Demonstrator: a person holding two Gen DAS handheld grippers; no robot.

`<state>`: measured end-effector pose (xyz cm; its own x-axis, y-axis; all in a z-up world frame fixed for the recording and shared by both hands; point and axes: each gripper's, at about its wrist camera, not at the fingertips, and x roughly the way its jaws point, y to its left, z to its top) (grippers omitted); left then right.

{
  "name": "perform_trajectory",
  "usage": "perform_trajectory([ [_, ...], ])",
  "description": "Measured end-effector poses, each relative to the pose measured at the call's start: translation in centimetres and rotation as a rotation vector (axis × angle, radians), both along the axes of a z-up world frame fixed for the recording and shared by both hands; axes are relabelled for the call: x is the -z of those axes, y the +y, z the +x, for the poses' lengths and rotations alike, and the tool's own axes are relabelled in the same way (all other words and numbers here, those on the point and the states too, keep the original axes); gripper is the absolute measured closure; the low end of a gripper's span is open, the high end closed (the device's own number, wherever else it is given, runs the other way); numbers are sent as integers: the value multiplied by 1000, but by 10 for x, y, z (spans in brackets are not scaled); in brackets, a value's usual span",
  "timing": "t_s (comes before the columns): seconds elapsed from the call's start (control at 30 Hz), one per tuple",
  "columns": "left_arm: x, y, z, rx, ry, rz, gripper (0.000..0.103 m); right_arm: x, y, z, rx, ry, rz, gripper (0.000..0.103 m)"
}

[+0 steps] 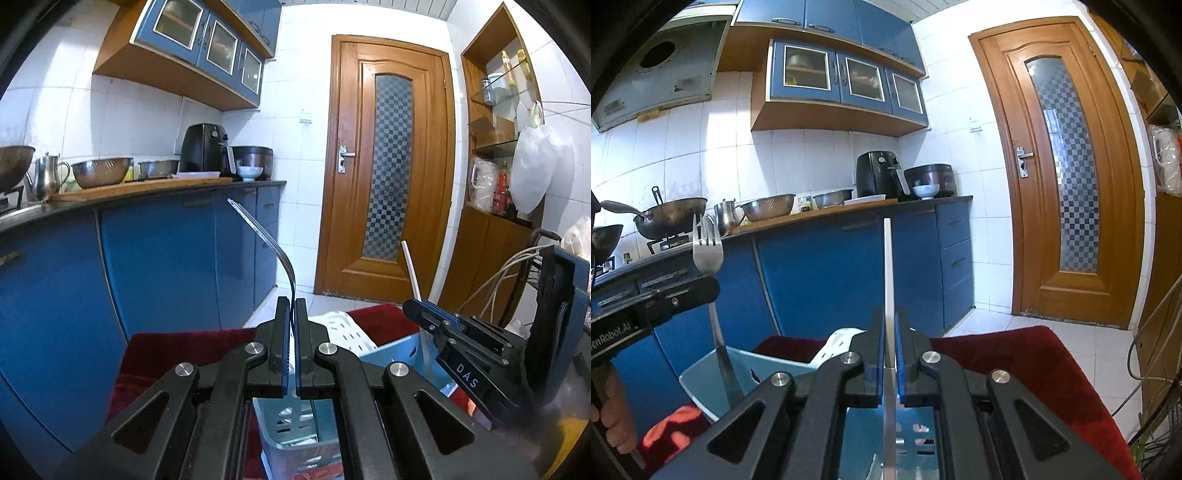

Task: Organize utensils
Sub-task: 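Lift the fork with the left tool while the right tool lifts the chopstick toward the blue box, then lower the fork into the box and open the left tool while the right tool releases the chopstick inside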

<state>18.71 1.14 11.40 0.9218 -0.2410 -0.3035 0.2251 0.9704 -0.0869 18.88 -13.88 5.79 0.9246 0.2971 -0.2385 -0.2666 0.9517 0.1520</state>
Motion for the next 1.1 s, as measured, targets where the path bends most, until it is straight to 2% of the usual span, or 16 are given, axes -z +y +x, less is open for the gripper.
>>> perform_trajectory([
  [0.5,23,-15,-5,16,72,34,103,3,-2,-7,-27,58,-24,96],
  [0.63,26,-15,-6,14,87,36,103,-1,-3,-10,-45,63,-18,73],
  [0.67,26,-15,-6,13,92,36,103,-2,-3,-11,-48,63,-16,71],
  [0.8,20,-14,-11,6,88,26,73,-9,-6,-17,-59,50,-1,59],
  [0.83,18,-14,-13,0,81,28,70,-12,-7,-19,-60,44,2,57],
  [1.1,-1,-9,-28,-12,70,2,70,-36,-16,-36,-48,3,23,53],
])
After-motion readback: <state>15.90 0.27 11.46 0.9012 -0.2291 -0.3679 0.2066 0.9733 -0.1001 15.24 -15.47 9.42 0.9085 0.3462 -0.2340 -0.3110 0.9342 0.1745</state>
